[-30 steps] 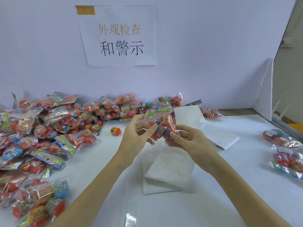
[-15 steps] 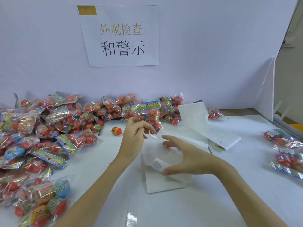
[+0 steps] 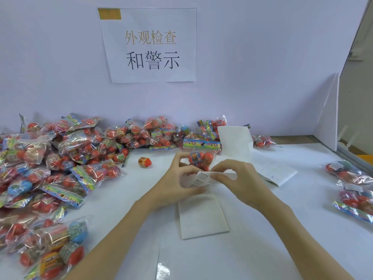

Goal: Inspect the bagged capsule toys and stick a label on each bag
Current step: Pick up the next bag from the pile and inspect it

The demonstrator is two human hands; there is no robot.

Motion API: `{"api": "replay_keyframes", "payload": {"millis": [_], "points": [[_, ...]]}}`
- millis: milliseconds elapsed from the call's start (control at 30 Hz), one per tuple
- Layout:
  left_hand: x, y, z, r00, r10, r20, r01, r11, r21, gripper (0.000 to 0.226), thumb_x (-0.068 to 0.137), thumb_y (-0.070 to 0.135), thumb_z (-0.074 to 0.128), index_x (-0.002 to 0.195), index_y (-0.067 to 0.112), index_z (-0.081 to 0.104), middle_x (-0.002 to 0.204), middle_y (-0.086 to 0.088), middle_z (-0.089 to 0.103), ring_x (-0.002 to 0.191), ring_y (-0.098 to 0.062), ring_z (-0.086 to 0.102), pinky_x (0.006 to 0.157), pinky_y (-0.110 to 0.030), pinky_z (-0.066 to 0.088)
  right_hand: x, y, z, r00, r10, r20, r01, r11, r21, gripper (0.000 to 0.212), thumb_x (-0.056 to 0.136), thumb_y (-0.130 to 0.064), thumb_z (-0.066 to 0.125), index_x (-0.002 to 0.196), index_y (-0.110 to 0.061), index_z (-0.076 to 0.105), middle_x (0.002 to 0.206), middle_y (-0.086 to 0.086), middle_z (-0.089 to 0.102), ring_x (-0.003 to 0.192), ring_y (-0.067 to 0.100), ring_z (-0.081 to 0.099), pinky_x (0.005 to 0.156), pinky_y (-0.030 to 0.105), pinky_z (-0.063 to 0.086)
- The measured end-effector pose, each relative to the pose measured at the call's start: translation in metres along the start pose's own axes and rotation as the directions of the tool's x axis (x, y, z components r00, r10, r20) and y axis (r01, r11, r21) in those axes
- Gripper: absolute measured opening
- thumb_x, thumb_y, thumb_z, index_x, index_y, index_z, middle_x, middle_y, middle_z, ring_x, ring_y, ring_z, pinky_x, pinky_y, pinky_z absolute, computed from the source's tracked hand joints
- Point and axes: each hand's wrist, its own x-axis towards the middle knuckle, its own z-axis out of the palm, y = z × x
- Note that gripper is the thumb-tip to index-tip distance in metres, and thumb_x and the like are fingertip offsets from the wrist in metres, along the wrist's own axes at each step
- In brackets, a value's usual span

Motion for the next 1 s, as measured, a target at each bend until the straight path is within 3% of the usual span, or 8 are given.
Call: {"api": "replay_keyframes", "payload": {"millis": [100,233,400,500,600,733,867,1000], "points": [[0.006,-0.001,0.003,0.989,0.000,-0.151,-0.011,0.998,-0.068,0.007,0.089,0.024,0.082,0.092,0.027,0.076,0.127,0.010,0.046,0.095,0.008,0.056,0.084,-0.005,0.041,0.002,-0.003,0.000,0.981,-0.068,-0.183,0.063,0.997,-0.034,0.011,0.098,-0.019,0.071,0.105,-0.023,0.079,0.104,-0.014,0.076,0.100,0.002,0.065,0.089,0.017,0.048],[0.011,-0.004,-0.002,0.946,-0.169,-0.277,0.092,0.958,-0.271,0.017,0.091,0.024,0.079,0.078,0.016,0.073,0.128,0.004,0.055,0.092,0.003,0.065,0.076,-0.011,0.050,0.004,-0.003,-0.005,0.931,0.007,-0.364,0.014,0.998,0.056,0.022,0.100,-0.025,0.068,0.121,-0.029,0.070,0.118,-0.024,0.070,0.110,-0.017,0.056,0.092,0.003,0.038],[0.011,-0.014,-0.007,0.944,-0.207,-0.258,0.095,0.916,-0.390,0.032,0.078,0.039,0.084,0.070,0.013,0.069,0.120,0.001,0.059,0.091,-0.008,0.069,0.078,-0.020,0.054,0.002,0.002,-0.001,0.968,0.032,-0.248,-0.032,0.999,0.007,0.046,0.091,-0.027,0.080,0.134,-0.031,0.062,0.121,-0.026,0.062,0.110,-0.026,0.047,0.094,-0.003,0.032],[0.011,-0.016,-0.009,0.949,-0.205,-0.241,0.100,0.917,-0.386,0.030,0.073,0.042,0.087,0.066,0.019,0.069,0.124,0.002,0.056,0.089,-0.015,0.073,0.077,-0.025,0.056,0.003,0.004,0.000,0.968,0.082,-0.239,-0.075,0.997,0.035,0.035,0.093,-0.023,0.078,0.126,-0.026,0.066,0.111,-0.029,0.064,0.106,-0.008,0.059,0.095,0.006,0.041],[0.010,-0.013,-0.008,0.949,-0.206,-0.237,0.101,0.915,-0.391,0.024,0.073,0.043,0.088,0.082,0.024,0.078,0.132,-0.001,0.054,0.092,-0.019,0.076,0.077,-0.026,0.059,0.004,0.005,0.000,0.972,0.088,-0.219,-0.082,0.996,0.036,0.011,0.098,-0.017,0.070,0.109,-0.019,0.072,0.100,-0.019,0.073,0.100,0.008,0.066,0.095,0.026,0.051],[0.009,-0.007,-0.005,0.946,-0.204,-0.253,0.111,0.934,-0.339,0.036,0.077,0.039,0.089,0.111,0.035,0.078,0.139,-0.002,0.050,0.097,-0.008,0.074,0.086,-0.028,0.062,0.005,0.003,-0.001,0.983,0.127,-0.132,-0.116,0.989,0.088,0.013,0.103,-0.010,0.060,0.099,-0.005,0.071,0.096,0.001,0.076,0.097,0.017,0.069,0.095,0.041,0.054],[0.007,-0.004,-0.004,0.963,-0.147,-0.226,0.073,0.949,-0.308,0.023,0.088,0.023,0.083,0.110,0.027,0.080,0.140,0.003,0.048,0.097,0.024,0.059,0.078,-0.013,0.054,0.004,0.002,0.000,0.984,0.161,-0.071,-0.153,0.982,0.114,0.013,0.103,-0.008,0.059,0.097,-0.010,0.070,0.094,-0.006,0.076,0.094,0.011,0.070,0.094,0.042,0.055],[0.009,-0.003,0.002,0.960,-0.132,-0.247,0.045,0.943,-0.329,0.010,0.091,0.020,0.080,0.099,0.025,0.083,0.129,0.005,0.053,0.098,0.012,0.063,0.073,-0.011,0.051,0.001,0.000,0.005,0.980,0.176,-0.092,-0.169,0.982,0.079,0.034,0.101,-0.011,0.060,0.128,-0.030,0.061,0.112,-0.011,0.071,0.107,0.009,0.064,0.097,0.035,0.053]]}}
